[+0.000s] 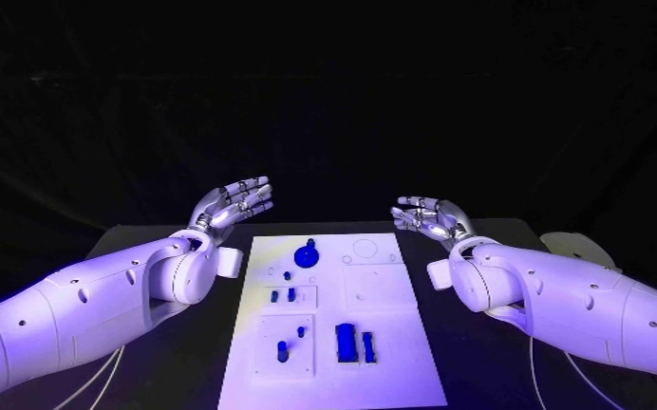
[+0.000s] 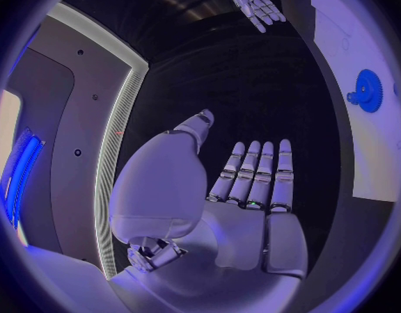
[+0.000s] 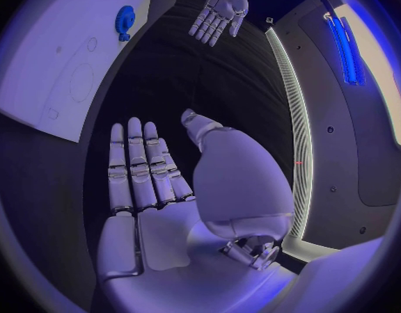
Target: Assemble the parts on the task board
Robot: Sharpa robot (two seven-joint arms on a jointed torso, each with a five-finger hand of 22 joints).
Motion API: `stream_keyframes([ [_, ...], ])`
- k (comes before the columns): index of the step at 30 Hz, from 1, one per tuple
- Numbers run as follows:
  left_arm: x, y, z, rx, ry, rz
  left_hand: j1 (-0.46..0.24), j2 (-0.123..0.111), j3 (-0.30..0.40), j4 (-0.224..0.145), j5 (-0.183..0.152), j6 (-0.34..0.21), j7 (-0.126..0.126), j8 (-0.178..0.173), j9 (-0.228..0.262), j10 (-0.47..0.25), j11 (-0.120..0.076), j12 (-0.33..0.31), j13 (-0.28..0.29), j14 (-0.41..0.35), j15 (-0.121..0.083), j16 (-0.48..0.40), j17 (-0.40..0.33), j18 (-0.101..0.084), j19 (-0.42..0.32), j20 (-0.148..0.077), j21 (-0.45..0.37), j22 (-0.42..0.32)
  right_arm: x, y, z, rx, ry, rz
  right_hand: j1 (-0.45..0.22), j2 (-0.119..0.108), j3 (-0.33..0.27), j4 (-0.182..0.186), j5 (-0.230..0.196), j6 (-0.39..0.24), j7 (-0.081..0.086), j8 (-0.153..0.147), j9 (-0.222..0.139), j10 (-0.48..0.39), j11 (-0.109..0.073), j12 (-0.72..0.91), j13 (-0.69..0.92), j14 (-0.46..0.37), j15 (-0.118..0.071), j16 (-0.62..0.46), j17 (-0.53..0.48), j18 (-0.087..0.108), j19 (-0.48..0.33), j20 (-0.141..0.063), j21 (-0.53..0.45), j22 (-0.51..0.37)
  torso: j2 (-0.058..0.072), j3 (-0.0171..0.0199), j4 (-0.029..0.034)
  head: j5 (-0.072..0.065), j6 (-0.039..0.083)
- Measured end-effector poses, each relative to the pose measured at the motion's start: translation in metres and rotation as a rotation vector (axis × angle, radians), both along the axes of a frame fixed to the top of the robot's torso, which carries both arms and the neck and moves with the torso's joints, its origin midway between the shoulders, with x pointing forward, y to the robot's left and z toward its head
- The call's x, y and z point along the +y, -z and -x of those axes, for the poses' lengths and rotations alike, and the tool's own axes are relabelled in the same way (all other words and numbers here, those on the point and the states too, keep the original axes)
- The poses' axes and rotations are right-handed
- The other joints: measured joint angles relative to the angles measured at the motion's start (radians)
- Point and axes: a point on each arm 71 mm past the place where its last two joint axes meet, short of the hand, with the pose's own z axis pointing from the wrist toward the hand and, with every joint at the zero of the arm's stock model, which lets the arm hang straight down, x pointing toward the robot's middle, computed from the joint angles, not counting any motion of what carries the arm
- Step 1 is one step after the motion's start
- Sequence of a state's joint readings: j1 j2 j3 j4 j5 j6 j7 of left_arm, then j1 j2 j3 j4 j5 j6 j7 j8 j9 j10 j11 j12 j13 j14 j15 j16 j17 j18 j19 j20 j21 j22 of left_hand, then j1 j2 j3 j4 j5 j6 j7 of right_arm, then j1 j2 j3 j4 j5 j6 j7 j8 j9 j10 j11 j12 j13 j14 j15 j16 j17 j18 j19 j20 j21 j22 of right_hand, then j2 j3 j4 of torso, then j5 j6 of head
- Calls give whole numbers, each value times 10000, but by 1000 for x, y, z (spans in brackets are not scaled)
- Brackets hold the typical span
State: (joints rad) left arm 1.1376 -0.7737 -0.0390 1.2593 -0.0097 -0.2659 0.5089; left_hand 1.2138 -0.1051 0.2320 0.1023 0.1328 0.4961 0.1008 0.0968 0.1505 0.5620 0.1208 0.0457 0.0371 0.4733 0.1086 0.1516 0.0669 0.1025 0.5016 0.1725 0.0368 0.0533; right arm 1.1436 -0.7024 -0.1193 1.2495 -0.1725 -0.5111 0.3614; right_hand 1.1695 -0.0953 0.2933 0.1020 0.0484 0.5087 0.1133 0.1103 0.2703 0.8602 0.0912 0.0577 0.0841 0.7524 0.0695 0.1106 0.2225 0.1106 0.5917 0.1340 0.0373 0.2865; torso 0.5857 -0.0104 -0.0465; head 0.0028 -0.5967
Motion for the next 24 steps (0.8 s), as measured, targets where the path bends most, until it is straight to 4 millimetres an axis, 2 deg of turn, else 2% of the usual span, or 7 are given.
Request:
stream_keyframes([
  [2, -1, 0, 1, 25, 0, 7, -958, 292, -642, -286, -372, -1375, -275, -265, -421, -1558, -334, -124, -105, -1315, -302, -422, -187, -278, -1393, -482, -103, -143, 2, -1, 2, 14, 6, -97, -753, 222, -686, -240, -113, -1185, -266, -259, -626, -1787, -211, -134, -198, -1671, -161, -258, -517, -253, -1379, -314, -87, -667, -27, 0, 42, -11, -13],
  [4, -5, 2, 4, 77, 44, 38, -1761, 489, -1077, -477, -618, -2302, -464, -446, -702, -2612, -559, -208, -172, -2201, -507, -708, -310, -458, -2330, -799, -163, -248, 5, -1, 6, 41, -9, -237, -1679, 445, -1362, -473, -223, -2363, -528, -512, -1253, -3789, -423, -270, -392, -3423, -323, -513, -1034, -504, -2751, -623, -162, -1333, -79, 13, 105, -15, -18],
  [6, -12, 3, 8, 139, 98, 86, -2630, 645, -1424, -635, -818, -3053, -618, -599, -927, -3460, -746, -263, -228, -2913, -670, -935, -413, -499, -3086, -1062, -186, -331, 11, -2, 12, 59, -48, -474, -3034, 585, -1804, -632, -292, -3132, -701, -677, -1663, -5138, -562, -356, -518, -4575, -428, -681, -1369, -613, -3642, -824, -210, -1765, -171, 38, 192, -21, -23],
  [9, -23, 3, 15, 190, 87, 140, -6072, 816, -1802, -792, -1035, -3855, -784, -754, -1168, -4365, -941, -343, -288, -3675, -846, -1179, -520, -657, -3894, -1342, -263, -411, 24, -8, 23, 11, -96, -997, -6482, 743, -2286, -793, -349, -3960, -883, -859, -2105, -6612, -712, -415, -654, -5827, -540, -856, -1734, -735, -4609, -1045, -238, -2233, -285, 70, 323, -25, -29],
  [13, -41, 6, 29, 339, -48, 154, -8938, 933, -2033, -916, -1133, -4385, -886, -836, -1328, -4957, -1071, -352, -325, -4184, -959, -1324, -590, -816, -4427, -1522, -264, -472, 37, -16, 40, -82, 11, -1622, -8957, 846, -2574, -920, -394, -4503, -999, -955, -2391, -7562, -805, -471, -746, -6636, -616, -948, -1969, -892, -5229, -1188, -286, -2537, -365, 89, 407, -27, -32],
  [18, -58, 7, 45, 496, -363, 77, -10622, 996, -2157, -984, -1212, -4659, -979, -895, -1424, -5292, -1160, -384, -340, -4465, -1030, -1402, -629, -815, -4723, -1634, -308, -500, 42, -20, 50, -158, 373, -2001, -10400, 906, -2740, -982, -394, -4778, -1100, -1017, -2554, -8110, -858, -511, -792, -7101, -656, -993, -2105, -891, -5576, -1287, -294, -2708, -398, 101, 446, -28, -33],
  [24, -68, 7, 57, 613, -1029, -191, -11596, 1030, -2223, -994, -1257, -4779, -993, -895, -1471, -5441, -1174, -383, -353, -4590, -1082, -1452, -646, -815, -4857, -1672, -308, -515, 41, -23, 54, -260, 816, -2120, -11218, 943, -2812, -994, -432, -4944, -1103, -1032, -2649, -8374, -913, -511, -817, -7333, -697, -1043, -2177, -891, -5745, -1318, -324, -2805, -412, 102, 460, -29, -33],
])
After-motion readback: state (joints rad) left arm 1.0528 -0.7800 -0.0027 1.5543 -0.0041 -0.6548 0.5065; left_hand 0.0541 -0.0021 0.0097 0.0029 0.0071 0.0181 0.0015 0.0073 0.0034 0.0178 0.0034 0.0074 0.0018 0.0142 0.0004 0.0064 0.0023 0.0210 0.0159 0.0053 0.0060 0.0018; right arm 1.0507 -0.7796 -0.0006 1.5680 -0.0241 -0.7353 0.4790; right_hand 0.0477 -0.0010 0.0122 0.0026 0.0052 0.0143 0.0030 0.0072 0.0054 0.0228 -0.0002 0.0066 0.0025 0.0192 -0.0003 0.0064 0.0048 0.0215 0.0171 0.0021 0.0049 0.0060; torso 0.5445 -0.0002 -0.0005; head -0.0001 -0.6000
